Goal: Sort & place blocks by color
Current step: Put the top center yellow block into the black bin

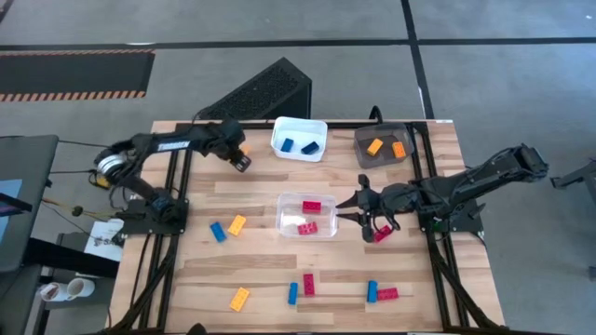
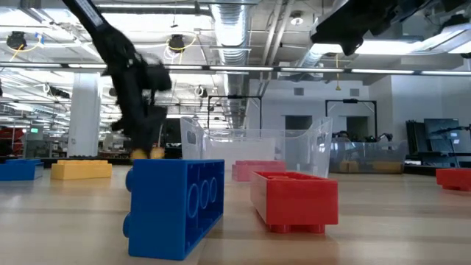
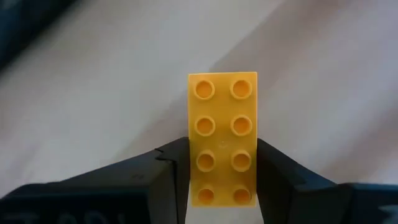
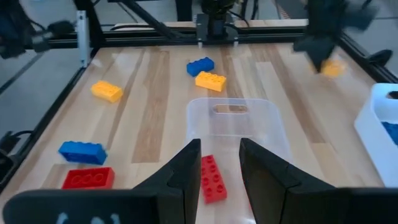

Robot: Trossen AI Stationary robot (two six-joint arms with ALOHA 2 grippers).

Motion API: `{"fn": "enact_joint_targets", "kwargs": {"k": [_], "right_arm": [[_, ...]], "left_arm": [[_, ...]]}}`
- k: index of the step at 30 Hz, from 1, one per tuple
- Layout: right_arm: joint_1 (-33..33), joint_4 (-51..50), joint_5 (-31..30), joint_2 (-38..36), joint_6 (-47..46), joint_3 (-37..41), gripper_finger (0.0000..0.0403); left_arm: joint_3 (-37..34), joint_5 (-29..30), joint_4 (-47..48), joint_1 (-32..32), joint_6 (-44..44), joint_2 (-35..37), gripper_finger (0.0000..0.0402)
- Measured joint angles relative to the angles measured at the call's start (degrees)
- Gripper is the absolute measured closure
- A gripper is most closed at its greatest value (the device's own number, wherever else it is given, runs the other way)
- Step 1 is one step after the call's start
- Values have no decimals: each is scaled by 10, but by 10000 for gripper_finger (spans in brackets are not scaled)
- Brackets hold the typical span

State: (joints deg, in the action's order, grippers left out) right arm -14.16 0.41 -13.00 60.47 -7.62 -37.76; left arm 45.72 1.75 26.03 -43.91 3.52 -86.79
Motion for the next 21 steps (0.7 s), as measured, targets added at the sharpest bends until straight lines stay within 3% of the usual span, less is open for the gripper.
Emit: {"fn": "enact_joint_targets", "kwargs": {"k": [4, 8, 11, 15, 21], "right_arm": [[-17, 0, -2, 0, -1, 0, 269], [-29, 6, -4, 0, -1, 0, 269], [-31, 20, -5, 0, 0, 0, 269], [-25, 62, -6, 3, 0, 0, 269], [-14, 145, -7, 40, 13, 0, 269]], "left_arm": [[-16, -21, -56, 43, 6, 93, 299], [-67, -67, -183, 109, 47, 197, 299], [-119, -69, -274, 180, 89, 261, 299], [-195, 17, -450, 297, 140, 307, 299], [-274, 137, -694, 469, 124, 282, 299]]}}
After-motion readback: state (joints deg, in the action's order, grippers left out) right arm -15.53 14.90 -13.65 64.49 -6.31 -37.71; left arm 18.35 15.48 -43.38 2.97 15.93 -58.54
